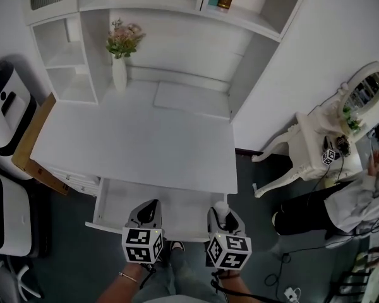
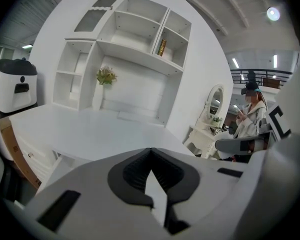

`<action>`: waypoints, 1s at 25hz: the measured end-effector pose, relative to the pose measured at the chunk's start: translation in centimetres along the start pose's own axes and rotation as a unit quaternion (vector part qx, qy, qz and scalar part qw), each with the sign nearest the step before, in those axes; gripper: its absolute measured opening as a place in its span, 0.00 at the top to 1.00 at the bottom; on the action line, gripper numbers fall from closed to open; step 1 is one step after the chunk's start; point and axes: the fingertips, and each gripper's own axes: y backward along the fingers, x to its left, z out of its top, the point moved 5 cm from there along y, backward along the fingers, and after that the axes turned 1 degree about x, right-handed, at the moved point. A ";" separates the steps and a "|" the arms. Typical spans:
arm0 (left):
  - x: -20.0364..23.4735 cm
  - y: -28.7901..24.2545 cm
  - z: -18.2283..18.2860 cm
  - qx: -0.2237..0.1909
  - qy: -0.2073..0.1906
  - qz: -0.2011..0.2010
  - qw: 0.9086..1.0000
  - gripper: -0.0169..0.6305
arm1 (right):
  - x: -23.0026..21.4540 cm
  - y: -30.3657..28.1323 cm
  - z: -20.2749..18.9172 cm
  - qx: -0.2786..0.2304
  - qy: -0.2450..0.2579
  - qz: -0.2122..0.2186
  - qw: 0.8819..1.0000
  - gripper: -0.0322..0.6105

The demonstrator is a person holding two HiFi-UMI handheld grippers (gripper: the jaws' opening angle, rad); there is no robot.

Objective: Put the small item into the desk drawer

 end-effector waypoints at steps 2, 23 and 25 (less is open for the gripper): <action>-0.2 -0.7 -0.7 0.010 -0.002 -0.001 1.000 0.99 | -0.4 -0.8 -1.1 0.017 -0.003 0.000 1.000 0.66; 5.7 -4.5 -5.2 0.072 0.043 0.087 0.993 0.99 | -2.5 -13.2 -9.3 0.172 0.005 0.040 0.984 0.66; 6.1 -4.7 -5.4 0.074 0.048 0.092 0.992 0.99 | -2.5 -14.3 -9.8 0.184 0.013 0.045 0.982 0.66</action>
